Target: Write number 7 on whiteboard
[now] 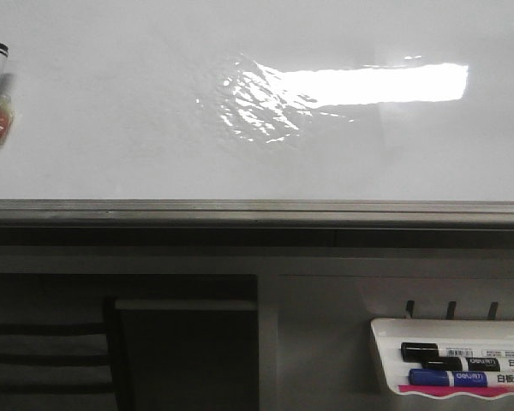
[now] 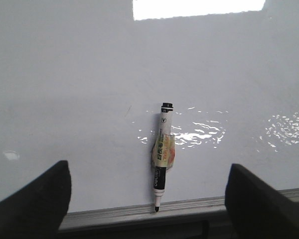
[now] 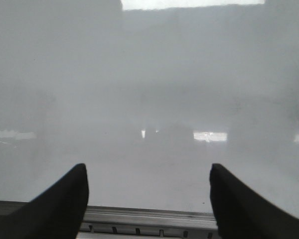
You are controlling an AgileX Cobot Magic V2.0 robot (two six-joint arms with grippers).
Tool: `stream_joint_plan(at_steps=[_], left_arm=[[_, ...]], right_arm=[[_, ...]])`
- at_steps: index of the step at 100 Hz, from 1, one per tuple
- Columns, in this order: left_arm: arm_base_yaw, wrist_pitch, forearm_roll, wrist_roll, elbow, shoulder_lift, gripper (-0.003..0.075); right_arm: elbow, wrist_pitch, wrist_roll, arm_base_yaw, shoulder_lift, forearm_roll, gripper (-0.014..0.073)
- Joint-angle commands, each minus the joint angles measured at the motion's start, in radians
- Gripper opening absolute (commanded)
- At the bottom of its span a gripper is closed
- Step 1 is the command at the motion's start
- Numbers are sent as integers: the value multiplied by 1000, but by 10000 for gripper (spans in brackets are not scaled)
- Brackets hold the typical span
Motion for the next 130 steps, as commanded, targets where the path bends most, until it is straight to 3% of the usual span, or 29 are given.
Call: stream_joint_plan(at_steps=[1, 45, 78, 101, 130], left_arm=[[2, -84, -1, 0, -34, 15, 579], [2, -107, -44, 43, -30, 54, 438], [2, -104, -48, 96, -32, 297, 421], [-5, -235, -112, 96, -34, 480, 421], [-71, -440, -83, 96, -34, 658, 421]], right_arm=[[-34, -81, -10, -4, 14, -11, 471], [-34, -65, -10, -4, 30, 21, 471], [-34, -65, -10, -4, 35, 22, 471], [-34, -65, -10, -4, 35, 22, 471], [-34, -65, -10, -4, 35, 22, 471]])
